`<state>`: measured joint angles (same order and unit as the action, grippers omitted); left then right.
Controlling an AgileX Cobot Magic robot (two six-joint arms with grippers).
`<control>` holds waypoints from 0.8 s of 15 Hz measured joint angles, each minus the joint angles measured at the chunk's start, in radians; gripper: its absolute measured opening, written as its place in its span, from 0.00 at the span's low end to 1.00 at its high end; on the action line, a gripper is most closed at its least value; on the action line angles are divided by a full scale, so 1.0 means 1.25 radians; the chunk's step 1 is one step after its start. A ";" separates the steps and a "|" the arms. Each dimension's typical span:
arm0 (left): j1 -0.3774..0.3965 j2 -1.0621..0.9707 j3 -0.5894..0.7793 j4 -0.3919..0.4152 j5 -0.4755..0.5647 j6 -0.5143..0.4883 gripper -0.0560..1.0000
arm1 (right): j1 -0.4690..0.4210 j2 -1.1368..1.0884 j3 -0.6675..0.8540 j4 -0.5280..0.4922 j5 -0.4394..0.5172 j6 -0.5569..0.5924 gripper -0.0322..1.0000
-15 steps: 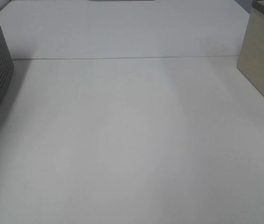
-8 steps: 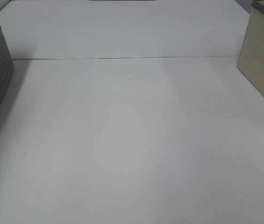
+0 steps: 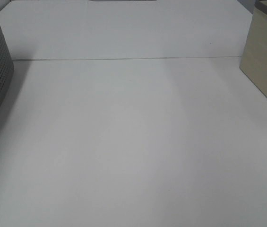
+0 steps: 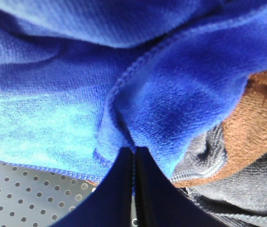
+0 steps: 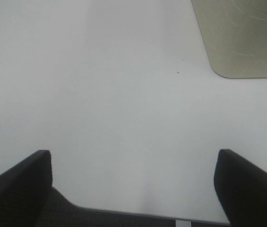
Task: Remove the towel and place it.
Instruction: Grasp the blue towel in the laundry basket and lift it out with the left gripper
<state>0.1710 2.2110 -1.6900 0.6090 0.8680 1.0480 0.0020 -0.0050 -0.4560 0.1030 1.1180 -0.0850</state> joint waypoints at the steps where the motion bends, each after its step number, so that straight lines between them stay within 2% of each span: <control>1: 0.000 0.000 0.000 0.000 0.000 0.000 0.05 | 0.000 0.000 0.000 0.000 0.000 0.000 0.90; 6: 0.000 -0.015 -0.035 -0.001 0.019 -0.002 0.05 | 0.000 0.000 0.000 0.000 0.000 0.000 0.90; 12: -0.019 -0.148 -0.122 -0.043 0.120 -0.040 0.05 | 0.000 0.000 0.000 0.000 0.000 0.000 0.90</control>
<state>0.1470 2.0260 -1.8430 0.5550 1.0180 0.9980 0.0020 -0.0050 -0.4560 0.1030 1.1180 -0.0850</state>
